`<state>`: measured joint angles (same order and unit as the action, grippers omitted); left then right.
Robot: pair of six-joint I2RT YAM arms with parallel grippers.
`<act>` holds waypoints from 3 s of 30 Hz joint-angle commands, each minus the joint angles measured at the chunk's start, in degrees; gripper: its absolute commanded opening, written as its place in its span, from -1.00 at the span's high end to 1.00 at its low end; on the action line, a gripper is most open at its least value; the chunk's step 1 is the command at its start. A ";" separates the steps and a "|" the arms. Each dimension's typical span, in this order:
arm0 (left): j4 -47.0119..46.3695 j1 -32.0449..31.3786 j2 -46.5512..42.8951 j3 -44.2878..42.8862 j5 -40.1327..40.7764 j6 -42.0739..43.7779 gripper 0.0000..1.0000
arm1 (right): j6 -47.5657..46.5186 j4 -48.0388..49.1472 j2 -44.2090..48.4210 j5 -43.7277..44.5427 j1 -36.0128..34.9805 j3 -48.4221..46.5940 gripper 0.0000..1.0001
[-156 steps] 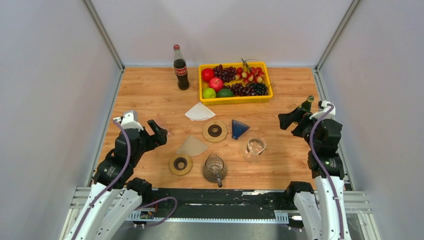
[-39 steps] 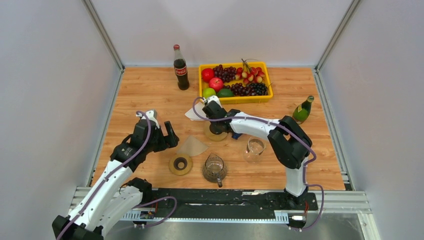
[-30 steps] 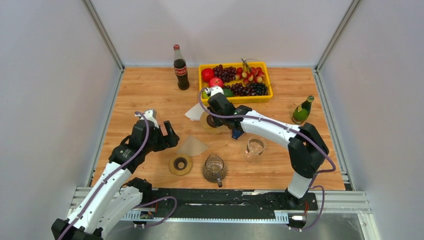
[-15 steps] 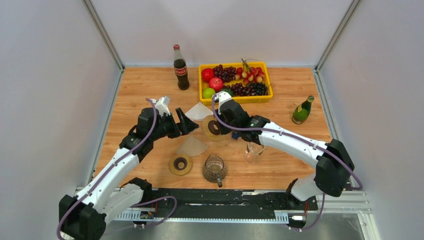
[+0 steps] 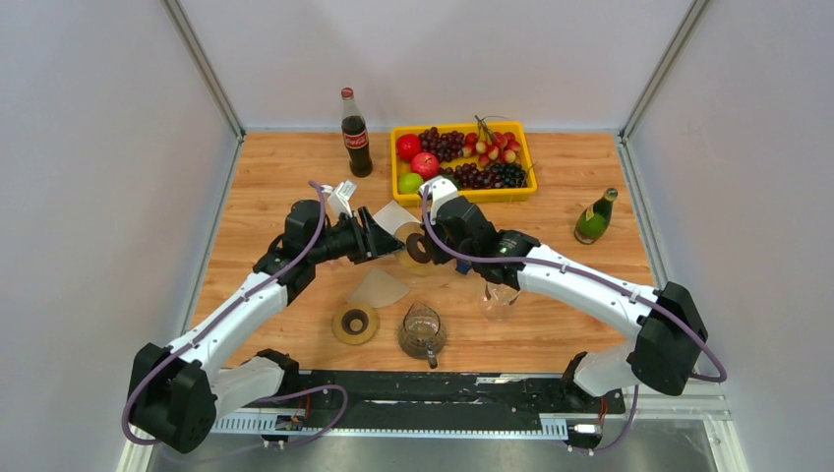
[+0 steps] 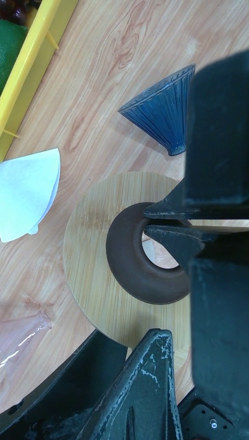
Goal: Place the coffee filter in the dripper
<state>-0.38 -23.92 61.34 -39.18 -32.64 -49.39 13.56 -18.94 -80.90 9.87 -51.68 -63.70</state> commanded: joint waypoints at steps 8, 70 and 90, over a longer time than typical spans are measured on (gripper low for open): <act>-4.23 -1.39 1.66 -2.93 -2.33 -0.47 0.20 | -0.03 4.08 2.01 -0.20 -1.39 -1.00 1.00; 7.28 -18.08 -7.36 -16.65 -4.59 121.84 1.00 | 58.93 -1.69 29.53 -31.46 22.73 5.15 -0.56; 3.11 -21.41 -4.33 -16.49 -4.37 121.94 1.00 | 64.47 6.77 28.55 -34.95 22.55 9.83 0.09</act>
<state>6.33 -44.34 56.42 -54.43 -35.16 70.85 75.35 -16.32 -52.58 -23.29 -29.17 -54.59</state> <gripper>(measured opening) 0.134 0.489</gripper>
